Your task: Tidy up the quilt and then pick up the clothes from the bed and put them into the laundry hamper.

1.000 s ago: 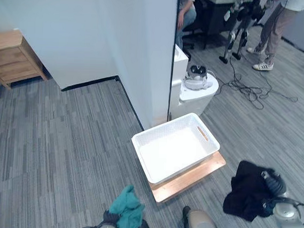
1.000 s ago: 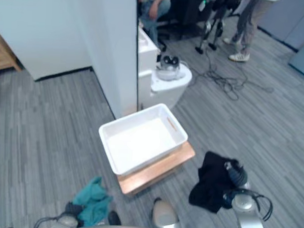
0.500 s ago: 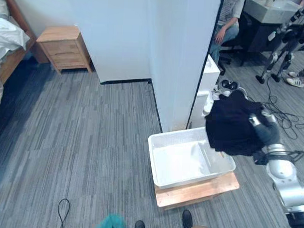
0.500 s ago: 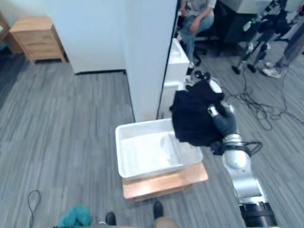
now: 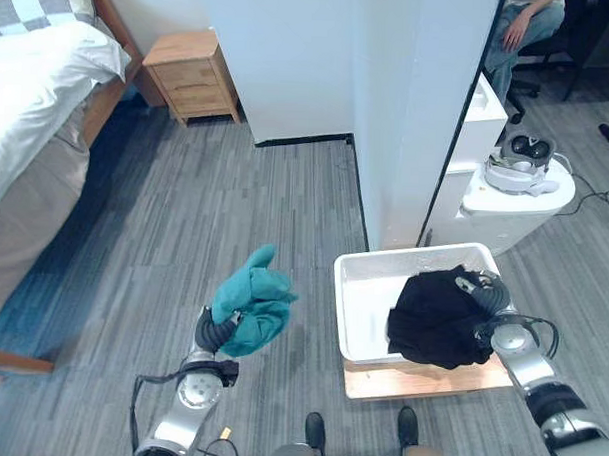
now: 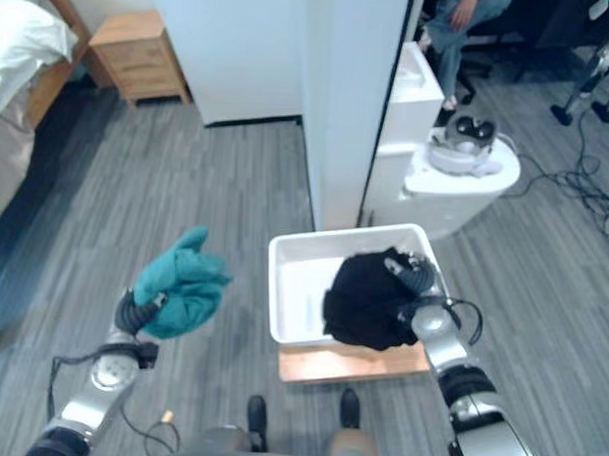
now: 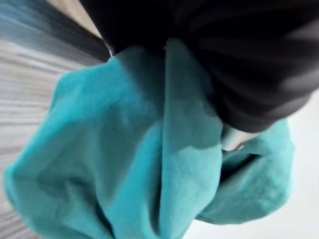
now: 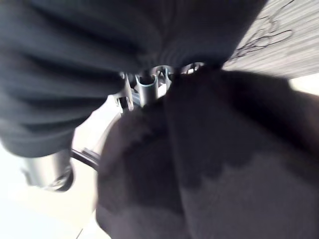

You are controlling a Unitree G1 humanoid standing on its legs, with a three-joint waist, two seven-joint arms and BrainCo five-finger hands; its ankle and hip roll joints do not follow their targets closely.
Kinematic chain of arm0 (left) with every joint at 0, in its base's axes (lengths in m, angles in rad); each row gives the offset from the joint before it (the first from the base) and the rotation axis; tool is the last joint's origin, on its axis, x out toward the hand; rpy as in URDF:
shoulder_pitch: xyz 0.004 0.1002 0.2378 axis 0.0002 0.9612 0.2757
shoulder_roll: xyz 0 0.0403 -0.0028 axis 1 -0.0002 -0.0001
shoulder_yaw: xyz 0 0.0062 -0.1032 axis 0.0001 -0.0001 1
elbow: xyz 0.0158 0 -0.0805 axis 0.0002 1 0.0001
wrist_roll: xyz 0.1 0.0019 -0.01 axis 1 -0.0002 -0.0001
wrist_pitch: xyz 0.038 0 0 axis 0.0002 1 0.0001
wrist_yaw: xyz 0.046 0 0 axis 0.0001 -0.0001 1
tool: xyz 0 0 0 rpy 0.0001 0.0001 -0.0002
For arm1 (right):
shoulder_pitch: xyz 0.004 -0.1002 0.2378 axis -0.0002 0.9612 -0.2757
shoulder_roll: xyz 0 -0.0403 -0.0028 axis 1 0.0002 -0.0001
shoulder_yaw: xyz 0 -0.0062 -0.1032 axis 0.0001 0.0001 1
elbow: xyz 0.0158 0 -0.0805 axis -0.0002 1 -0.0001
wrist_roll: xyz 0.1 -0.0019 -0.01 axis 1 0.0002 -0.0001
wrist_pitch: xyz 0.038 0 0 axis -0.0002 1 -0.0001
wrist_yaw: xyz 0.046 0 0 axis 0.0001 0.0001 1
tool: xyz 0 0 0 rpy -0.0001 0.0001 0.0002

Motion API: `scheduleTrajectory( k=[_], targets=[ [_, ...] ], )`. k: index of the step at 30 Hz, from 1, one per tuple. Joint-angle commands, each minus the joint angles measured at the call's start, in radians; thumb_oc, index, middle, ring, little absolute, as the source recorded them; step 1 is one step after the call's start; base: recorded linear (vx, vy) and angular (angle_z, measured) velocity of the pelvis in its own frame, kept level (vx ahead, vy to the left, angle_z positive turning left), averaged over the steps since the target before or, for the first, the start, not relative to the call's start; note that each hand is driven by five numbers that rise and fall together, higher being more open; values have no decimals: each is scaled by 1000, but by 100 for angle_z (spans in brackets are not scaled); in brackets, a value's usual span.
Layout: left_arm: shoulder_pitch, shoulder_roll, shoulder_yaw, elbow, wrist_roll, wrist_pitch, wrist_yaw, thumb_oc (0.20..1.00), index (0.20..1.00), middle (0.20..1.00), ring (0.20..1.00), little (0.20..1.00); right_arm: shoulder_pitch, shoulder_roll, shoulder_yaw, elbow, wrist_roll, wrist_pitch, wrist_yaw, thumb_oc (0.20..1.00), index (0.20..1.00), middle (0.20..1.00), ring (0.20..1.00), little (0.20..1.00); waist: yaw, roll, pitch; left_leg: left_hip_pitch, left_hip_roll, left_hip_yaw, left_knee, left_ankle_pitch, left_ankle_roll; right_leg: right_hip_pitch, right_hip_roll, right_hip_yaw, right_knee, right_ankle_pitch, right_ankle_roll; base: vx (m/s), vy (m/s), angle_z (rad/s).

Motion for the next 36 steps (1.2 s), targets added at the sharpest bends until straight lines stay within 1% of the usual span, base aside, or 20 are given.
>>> scheduleTrajectory(
  k=[1, 3, 4, 6, 7, 8, 9, 10, 12, 15, 16, 18, 19, 21, 22, 23, 26, 29, 31, 36],
  targets=[
    [-94, 96, -47, -114, 78, -99, -28, 200, 200, 200, 200, 200, -115, -7, 26, 40, -97, -33, -35, 1000, 1000, 1000, 1000, 1000, -2, -43, -6, 61, 28, 42, 3, -107, -50, 54, -46, -6, 8, -144, 38, 23, -6, 6],
    [-119, 178, -82, -205, 168, -112, -70, 200, 200, 200, 200, 200, -65, -24, 33, 22, -143, -44, -8, 1000, 1000, 1000, 1000, 1000, -25, -46, -15, 76, 34, 50, 3, -112, -55, 63, -41, -3, 7, -148, 39, 31, -25, -1],
    [-119, 179, -83, -206, 169, -112, -69, 200, 200, 200, 200, 200, -63, -24, 32, 21, -144, -44, -8, 1000, 1000, 1000, 1000, 1000, -24, -46, -16, 76, 34, 50, 3, -112, -56, 62, -41, -2, 7, -147, 38, 28, -32, -1],
    [-138, 212, -98, -244, 223, -120, -79, 200, 200, 200, 200, 200, 8, -55, 26, -52, -193, -63, -3, 1000, 1000, 1000, 1000, 1000, -49, -53, -22, 86, 39, 62, 3, -115, -57, 63, -37, 7, 6, -147, 39, 16, -13, -4],
    [-140, 215, -100, -263, 229, -122, -83, 200, 200, 200, 200, 200, 56, -70, 10, -104, -216, -64, -2, 1000, 1000, 1000, 1000, 1000, -56, -55, -25, 92, 40, 68, 3, -116, -58, 65, -36, 11, 6, -147, 40, 29, -34, -22],
    [-160, 211, -102, -292, 245, -124, -85, 200, 200, 200, 200, 200, 160, -94, -35, -207, -256, -72, -20, 1000, 1000, 1000, 1000, 1000, -93, -62, -31, 100, 45, 83, 3, -120, -59, 64, -36, 23, 5, -146, 43, 19, -33, -28],
    [-168, 205, -105, -294, 254, -121, -89, 200, 200, 200, 200, 200, 206, -96, -56, -253, -266, -73, -20, 1000, 1000, 1000, 1000, 1000, -105, -64, -33, 103, 46, 88, 3, -120, -58, 64, -35, 27, 5, -145, 44, 15, -25, -21],
    [-169, 204, -110, -293, 255, -121, -89, 200, 200, 200, 200, 200, 217, -97, -64, -263, -268, -69, -17, 1000, 1000, 1000, 1000, 1000, -100, -63, -36, 103, 46, 89, 3, -121, -58, 64, -35, 28, 5, -145, 44, 8, -12, -16],
    [-223, 198, -135, -307, 304, -116, -78, 200, 200, 200, 200, 200, 318, -94, -127, -347, -282, -75, -32, 1000, 1000, 1000, 1000, 1000, -137, -67, -39, 109, 49, 108, 3, -124, -58, 59, -33, 44, 6, -144, 48, 3, -13, -25],
    [-281, 142, -171, -284, 336, -99, -64, 200, 200, 200, 200, 200, 432, -78, -178, -379, -297, -79, -55, 1000, 1000, 1000, 1000, 1000, -188, -68, -42, 121, 52, 137, 3, -128, -57, 52, -28, 68, 8, -143, 50, 17, 1, -34],
    [-316, 92, -200, -232, 351, -81, -57, 200, 200, 200, 200, 200, 485, -69, -200, -374, -303, -74, -57, 1000, 1000, 1000, 1000, 1000, -214, -68, -39, 127, 54, 153, 3, -129, -56, 46, -26, 82, 9, -141, 52, 3, -4, -30],
    [-328, 65, -210, -197, 351, -71, -56, 200, 200, 200, 200, 200, 504, -65, -209, -367, -306, -71, -58, 1000, 1000, 1000, 1000, 1000, -225, -68, -37, 128, 54, 160, 3, -130, -56, 41, -25, 91, 9, -139, 53, -14, -6, -27],
    [-341, 35, -220, -150, 349, -55, -52, 200, 200, 200, 200, 200, 521, -61, -214, -353, -305, -65, -60, 1000, 1000, 1000, 1000, 1000, -238, -69, -35, 128, 55, 169, 3, -131, -56, 34, -23, 99, 9, -137, 55, -41, -3, -43],
    [-411, -6, -266, -16, 434, -11, -18, 200, 200, 200, 200, 200, 545, -36, -217, -304, -261, -62, -51, 1000, 1000, 1000, 1000, 1000, -267, -66, -23, 128, 54, 192, 3, -134, -55, 14, -19, 122, 13, -135, 60, -39, 12, -46],
    [-415, -7, -267, -12, 435, -12, -15, 382, 382, 382, 382, 382, 543, -36, -217, -302, -260, -63, -52, 1000, 1000, 1000, 1000, 1000, -265, -66, -23, 124, 56, 193, 3, -129, -56, 9, -18, 124, 13, -131, 59, -39, 14, -28],
    [-453, -29, -289, 70, 467, 14, -8, 1000, 1000, 1000, 1000, 1000, 544, -18, -206, -248, -217, -66, -40, 1000, 1000, 1000, 1000, 1000, -275, -66, -19, 119, 56, 200, 3, -128, -57, 0, -15, 131, 15, -129, 59, -32, 10, -25],
    [-528, -84, -334, 310, 542, 59, 7, 1000, 1000, 1000, 1000, 1000, 563, -6, -158, -107, -215, -61, -4, 1000, 1000, 1000, 1000, 1000, -294, -72, -14, 110, 58, 212, 3, -125, -60, -14, -14, 135, 12, -124, 61, -31, -5, -20],
    [-557, -130, -320, 450, 482, 79, 11, 1000, 1000, 1000, 1000, 1000, 575, 13, -128, 51, -218, -44, 16, 1000, 1000, 1000, 1000, 1000, -295, -80, -14, 96, 61, 206, 3, -119, -65, -23, -15, 126, 13, -122, 60, -47, -46, -2],
    [-551, -134, -290, 460, 394, 70, -3, 1000, 1000, 1000, 1000, 1000, 560, 50, -128, 256, -154, -18, 52, 1000, 1000, 1000, 1000, 1000, -280, -84, -18, 90, 64, 197, 3, -114, -67, -21, -13, 119, 13, -124, 55, -29, -56, 2],
    [-516, -104, -258, 390, 269, 37, -53, 1000, 1000, 1000, 1000, 1000, 541, 77, -99, 453, -150, 16, 122, 1000, 1000, 1000, 1000, 1000, -245, -90, -26, 96, 68, 175, 3, -111, -69, 4, -13, 97, 11, -131, 47, 4, -30, 9]
  ],
)
